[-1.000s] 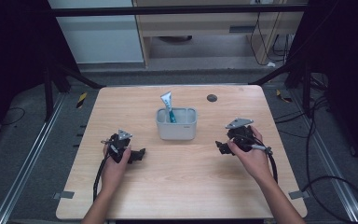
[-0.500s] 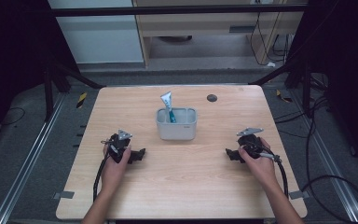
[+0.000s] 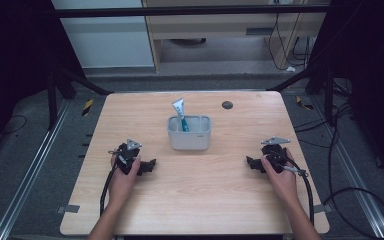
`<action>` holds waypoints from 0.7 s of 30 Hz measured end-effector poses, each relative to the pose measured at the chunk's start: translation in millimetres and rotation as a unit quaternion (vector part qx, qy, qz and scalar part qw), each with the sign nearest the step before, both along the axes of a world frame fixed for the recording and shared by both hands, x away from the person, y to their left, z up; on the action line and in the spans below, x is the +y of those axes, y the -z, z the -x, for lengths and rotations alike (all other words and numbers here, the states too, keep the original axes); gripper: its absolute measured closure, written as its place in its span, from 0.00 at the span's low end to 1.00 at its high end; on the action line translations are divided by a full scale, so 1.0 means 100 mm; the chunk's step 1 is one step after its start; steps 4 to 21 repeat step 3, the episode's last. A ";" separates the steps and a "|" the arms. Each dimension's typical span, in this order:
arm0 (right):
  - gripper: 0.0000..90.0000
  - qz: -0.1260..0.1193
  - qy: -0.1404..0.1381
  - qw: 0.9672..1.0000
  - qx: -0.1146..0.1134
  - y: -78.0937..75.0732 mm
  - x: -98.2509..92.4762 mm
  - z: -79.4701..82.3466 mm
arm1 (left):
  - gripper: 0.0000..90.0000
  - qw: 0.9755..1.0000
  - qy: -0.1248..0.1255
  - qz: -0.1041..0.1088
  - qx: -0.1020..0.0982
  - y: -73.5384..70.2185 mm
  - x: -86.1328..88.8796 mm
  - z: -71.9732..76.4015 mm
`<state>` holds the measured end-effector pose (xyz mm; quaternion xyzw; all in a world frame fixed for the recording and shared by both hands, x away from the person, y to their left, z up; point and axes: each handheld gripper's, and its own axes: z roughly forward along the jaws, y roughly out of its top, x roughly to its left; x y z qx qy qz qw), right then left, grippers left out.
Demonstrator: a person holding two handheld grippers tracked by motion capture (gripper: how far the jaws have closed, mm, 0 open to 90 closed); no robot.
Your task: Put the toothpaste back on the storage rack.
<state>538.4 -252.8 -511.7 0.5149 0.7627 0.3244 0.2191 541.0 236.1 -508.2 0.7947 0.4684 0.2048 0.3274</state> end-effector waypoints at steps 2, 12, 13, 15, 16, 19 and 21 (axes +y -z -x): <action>0.00 0.000 0.008 1.000 -0.001 0.00 -0.01 -0.01 | 0.00 1.000 0.000 0.001 0.000 0.00 0.00 0.00; 0.00 0.001 0.009 1.000 -0.002 0.00 -0.02 -0.01 | 0.00 1.000 0.000 0.001 0.000 0.00 0.00 0.00; 0.00 0.001 0.009 1.000 -0.002 0.00 -0.02 -0.01 | 0.00 1.000 0.000 0.001 0.000 0.00 0.00 0.00; 0.00 0.001 0.009 1.000 -0.002 0.00 -0.02 -0.01 | 0.00 1.000 0.000 0.001 0.000 0.00 0.00 0.00; 0.00 0.001 0.009 1.000 -0.002 0.00 -0.02 -0.01 | 0.00 1.000 0.000 0.001 0.000 0.00 0.00 0.00; 0.00 0.001 0.009 1.000 -0.002 0.00 -0.02 -0.01 | 0.00 1.000 0.000 0.001 0.000 0.00 0.00 0.00; 0.00 0.001 0.009 1.000 -0.002 0.00 -0.02 -0.01 | 0.00 1.000 0.000 0.001 0.000 0.00 0.00 0.00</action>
